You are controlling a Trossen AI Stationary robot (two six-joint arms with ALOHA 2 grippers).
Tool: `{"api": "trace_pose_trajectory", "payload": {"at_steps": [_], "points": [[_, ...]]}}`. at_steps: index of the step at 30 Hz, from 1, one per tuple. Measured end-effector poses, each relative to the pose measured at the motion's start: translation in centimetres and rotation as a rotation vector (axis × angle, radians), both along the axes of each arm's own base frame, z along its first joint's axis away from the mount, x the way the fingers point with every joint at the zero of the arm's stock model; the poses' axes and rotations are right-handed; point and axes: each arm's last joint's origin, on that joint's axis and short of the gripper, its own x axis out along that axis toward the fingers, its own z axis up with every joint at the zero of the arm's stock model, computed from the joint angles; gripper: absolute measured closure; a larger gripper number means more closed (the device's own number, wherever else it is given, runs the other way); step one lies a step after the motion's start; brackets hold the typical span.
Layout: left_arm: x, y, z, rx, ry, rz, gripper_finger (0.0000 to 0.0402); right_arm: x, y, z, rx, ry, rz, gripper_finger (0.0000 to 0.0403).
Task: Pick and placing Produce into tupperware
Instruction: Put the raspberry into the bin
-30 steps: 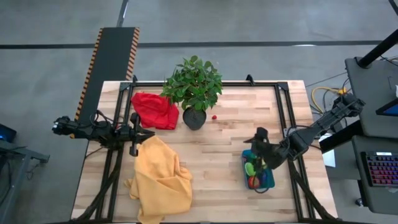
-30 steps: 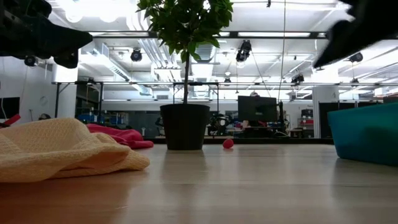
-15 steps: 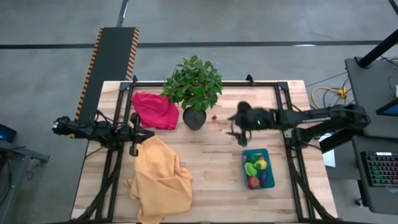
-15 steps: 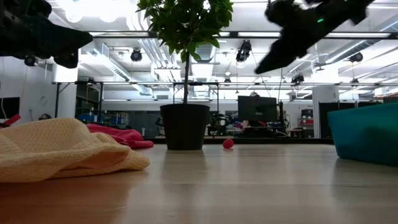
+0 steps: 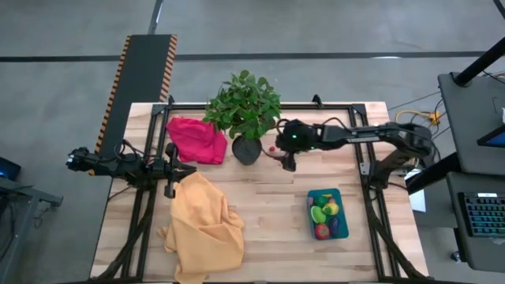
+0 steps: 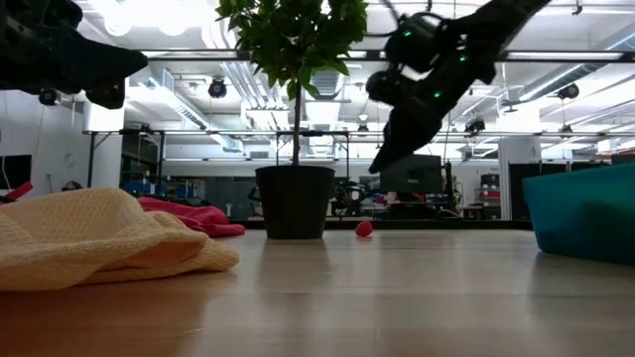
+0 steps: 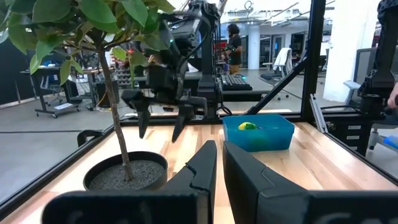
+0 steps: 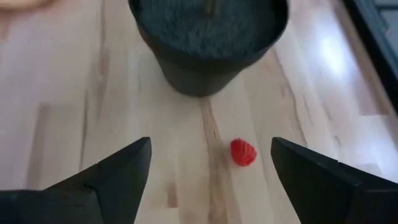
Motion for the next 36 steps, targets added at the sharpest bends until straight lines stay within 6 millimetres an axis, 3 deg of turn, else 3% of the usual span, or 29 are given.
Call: {"api": "trace_pose_trajectory", "payload": {"at_steps": [11, 21, 28, 36], "points": [[0.0, 0.0, 0.0, 0.001, 0.002, 0.000, 0.0387, 2.9, -1.1, -0.8, -0.023, 0.124, 0.058, 0.0053], [0.0, 0.0, -0.1, 0.004, 0.011, 0.000, 0.0387, 0.3, -1.6, -1.2, -0.008, 0.217, 0.045, 0.0073], [0.0, 0.0, -0.1, 0.004, 0.011, 0.000, 0.0387, -0.9, -1.2, -2.8, -0.003, 0.258, 0.055, 0.0074], [0.0, 0.0, -0.1, 0.004, 0.010, 0.001, 0.0387, -0.6, -1.0, -3.3, -0.075, 0.206, 0.088, 0.0074]]}}
